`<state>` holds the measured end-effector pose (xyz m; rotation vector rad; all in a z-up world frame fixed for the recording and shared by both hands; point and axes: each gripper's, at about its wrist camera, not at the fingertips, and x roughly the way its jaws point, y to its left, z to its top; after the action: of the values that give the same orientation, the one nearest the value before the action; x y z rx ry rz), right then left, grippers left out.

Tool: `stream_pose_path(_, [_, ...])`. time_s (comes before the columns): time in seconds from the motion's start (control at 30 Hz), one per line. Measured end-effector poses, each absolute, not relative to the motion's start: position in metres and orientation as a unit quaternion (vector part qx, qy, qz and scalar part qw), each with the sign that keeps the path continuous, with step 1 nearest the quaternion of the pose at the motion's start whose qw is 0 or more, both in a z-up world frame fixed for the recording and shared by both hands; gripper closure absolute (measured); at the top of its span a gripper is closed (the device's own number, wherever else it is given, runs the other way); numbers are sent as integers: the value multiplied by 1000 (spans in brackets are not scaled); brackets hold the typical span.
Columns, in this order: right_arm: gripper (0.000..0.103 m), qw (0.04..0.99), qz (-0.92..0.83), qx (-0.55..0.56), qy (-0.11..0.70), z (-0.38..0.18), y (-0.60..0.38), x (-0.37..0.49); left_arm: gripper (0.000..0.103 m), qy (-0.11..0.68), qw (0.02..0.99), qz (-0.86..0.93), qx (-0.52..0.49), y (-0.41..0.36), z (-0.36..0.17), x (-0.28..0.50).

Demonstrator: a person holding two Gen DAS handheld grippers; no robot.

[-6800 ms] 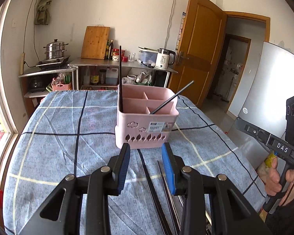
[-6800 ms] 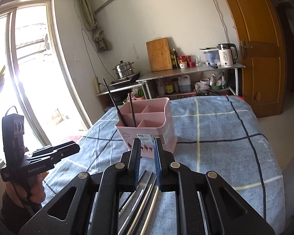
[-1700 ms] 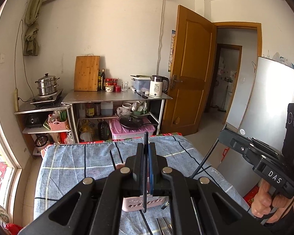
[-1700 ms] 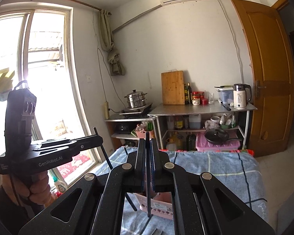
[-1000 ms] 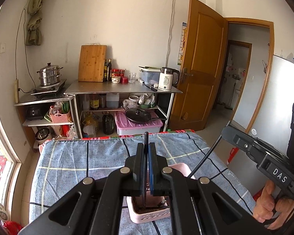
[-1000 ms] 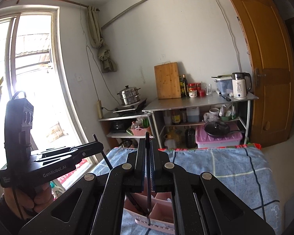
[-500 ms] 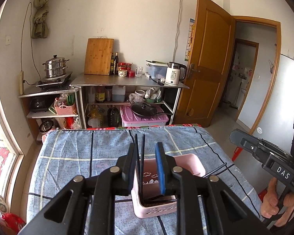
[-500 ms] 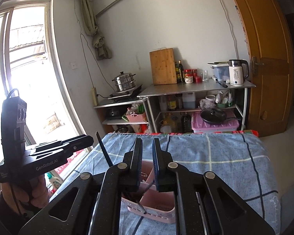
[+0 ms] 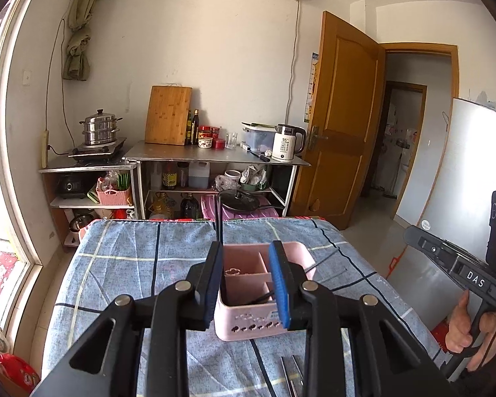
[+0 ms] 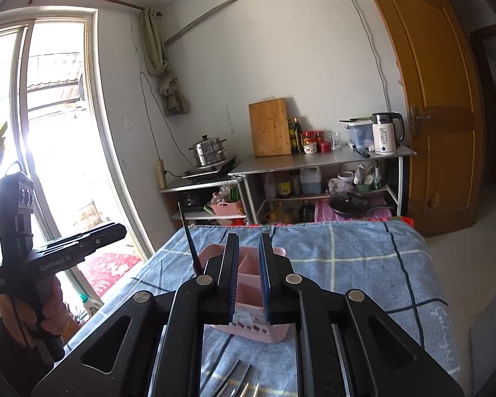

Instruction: Organize utensils

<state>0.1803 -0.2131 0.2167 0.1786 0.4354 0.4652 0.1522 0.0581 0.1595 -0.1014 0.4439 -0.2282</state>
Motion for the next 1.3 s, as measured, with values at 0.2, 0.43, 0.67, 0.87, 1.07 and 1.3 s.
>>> stream_pose_path(0.2, [91, 938, 224, 90, 250, 180, -226, 152, 73, 244, 958, -144, -44, 39, 125, 121])
stream_pose_path(0.43, [91, 920, 223, 78, 313, 131, -224, 136, 73, 298, 938, -172, -45, 19, 76, 110])
stream_pose_path(0.67, [91, 892, 225, 67, 386, 78, -210, 134, 73, 340, 922, -177, -61, 14, 38, 106])
stream_pose_path(0.87, [91, 868, 228, 38, 440, 41, -190, 139, 73, 353, 916, -176, -69, 13, 25, 101])
stream_pose_path(1.07, [91, 855, 228, 19, 465, 25, -178, 145, 73, 361, 912, -179, -72, 11, 22, 105])
stream_pose_path(1.3, [91, 851, 229, 4, 473, 22, -172, 147, 73, 376, 906, -183, -73, 4, 15, 113])
